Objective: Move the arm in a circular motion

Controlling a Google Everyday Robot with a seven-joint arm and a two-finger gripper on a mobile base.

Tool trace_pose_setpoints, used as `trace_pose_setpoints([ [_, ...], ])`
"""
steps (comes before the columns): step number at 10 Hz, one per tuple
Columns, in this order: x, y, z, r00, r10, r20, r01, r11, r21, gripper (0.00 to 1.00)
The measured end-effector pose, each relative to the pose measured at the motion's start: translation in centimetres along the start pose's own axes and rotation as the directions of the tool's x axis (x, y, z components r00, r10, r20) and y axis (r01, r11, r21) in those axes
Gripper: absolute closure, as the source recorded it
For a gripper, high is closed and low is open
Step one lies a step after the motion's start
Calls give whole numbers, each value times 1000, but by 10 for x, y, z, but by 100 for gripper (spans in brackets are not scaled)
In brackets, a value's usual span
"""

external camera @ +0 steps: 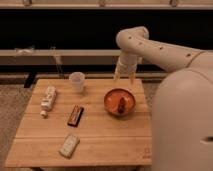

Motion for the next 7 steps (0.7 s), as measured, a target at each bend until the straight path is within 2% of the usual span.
trace_pose_setpoints([
  [1,-16,28,8,999,-33,-8,33,999,7,35],
  [2,-23,45,12,998,-56,-12,56,998,14,35],
  [4,-26,101,28,990,-139,-29,140,990,34,35],
  [6,-13,152,41,972,-232,-47,234,971,51,35],
  [7,5,185,47,954,-292,-63,296,954,56,35],
])
